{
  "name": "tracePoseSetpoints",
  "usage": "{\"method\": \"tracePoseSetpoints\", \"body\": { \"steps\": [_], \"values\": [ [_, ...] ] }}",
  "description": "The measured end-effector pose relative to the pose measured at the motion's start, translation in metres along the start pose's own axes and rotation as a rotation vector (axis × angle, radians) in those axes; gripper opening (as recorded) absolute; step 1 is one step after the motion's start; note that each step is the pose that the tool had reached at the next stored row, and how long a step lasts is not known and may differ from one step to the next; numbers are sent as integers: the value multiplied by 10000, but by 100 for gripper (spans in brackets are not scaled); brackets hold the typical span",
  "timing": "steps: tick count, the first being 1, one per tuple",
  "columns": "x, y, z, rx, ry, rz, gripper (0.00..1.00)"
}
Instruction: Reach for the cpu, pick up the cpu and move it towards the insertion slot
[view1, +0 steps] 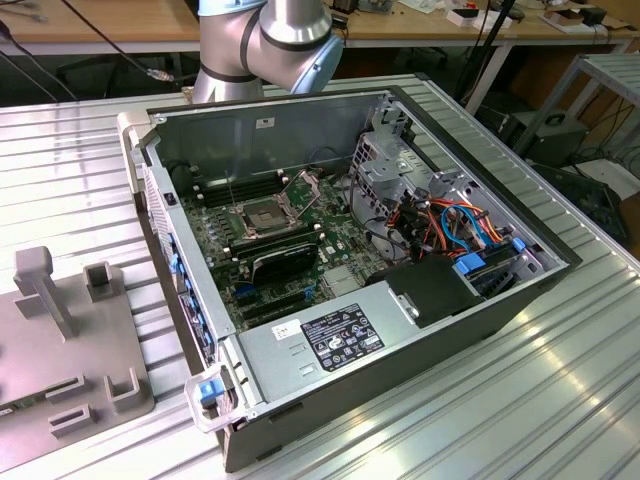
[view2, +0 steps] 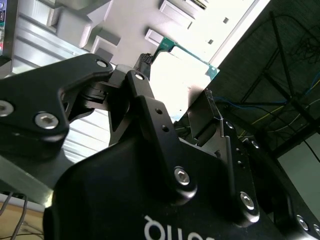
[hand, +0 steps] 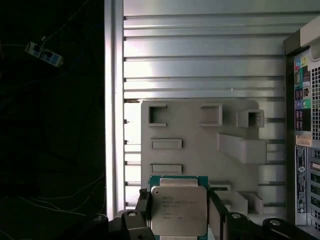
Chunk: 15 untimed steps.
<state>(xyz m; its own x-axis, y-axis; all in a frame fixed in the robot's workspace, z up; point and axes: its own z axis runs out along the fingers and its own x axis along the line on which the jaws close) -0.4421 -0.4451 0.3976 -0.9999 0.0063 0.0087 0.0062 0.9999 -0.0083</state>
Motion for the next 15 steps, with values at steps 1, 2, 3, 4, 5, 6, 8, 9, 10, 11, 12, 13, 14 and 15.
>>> {"method": "tracePoseSetpoints", "body": {
  "steps": [1, 2, 3, 4, 5, 6, 8, 9, 10, 11, 12, 13, 14, 15],
  "values": [
    [-6, 0, 0, 0, 0, 0, 55],
    [-11, 1, 0, 0, 0, 1, 55],
    [-17, 0, 0, 0, -1, 1, 55],
    [-21, 0, 0, 0, 0, 0, 55],
    [-22, 0, 0, 0, -1, 1, 55],
    [-25, 0, 0, 0, 0, 0, 55],
    [-26, 0, 0, 0, 0, 1, 55],
    [-27, 0, 0, 0, 0, 1, 55],
    [-29, 0, 0, 0, -1, 0, 55],
    [-30, 0, 0, 0, 0, 0, 55],
    [-32, 0, 0, 0, -1, 0, 55],
    [-33, 0, 0, 1, 0, 1, 55],
    [-34, 0, 0, 0, 0, 1, 55],
    [-36, 0, 0, 1, -1, 1, 55]
  ]
}}
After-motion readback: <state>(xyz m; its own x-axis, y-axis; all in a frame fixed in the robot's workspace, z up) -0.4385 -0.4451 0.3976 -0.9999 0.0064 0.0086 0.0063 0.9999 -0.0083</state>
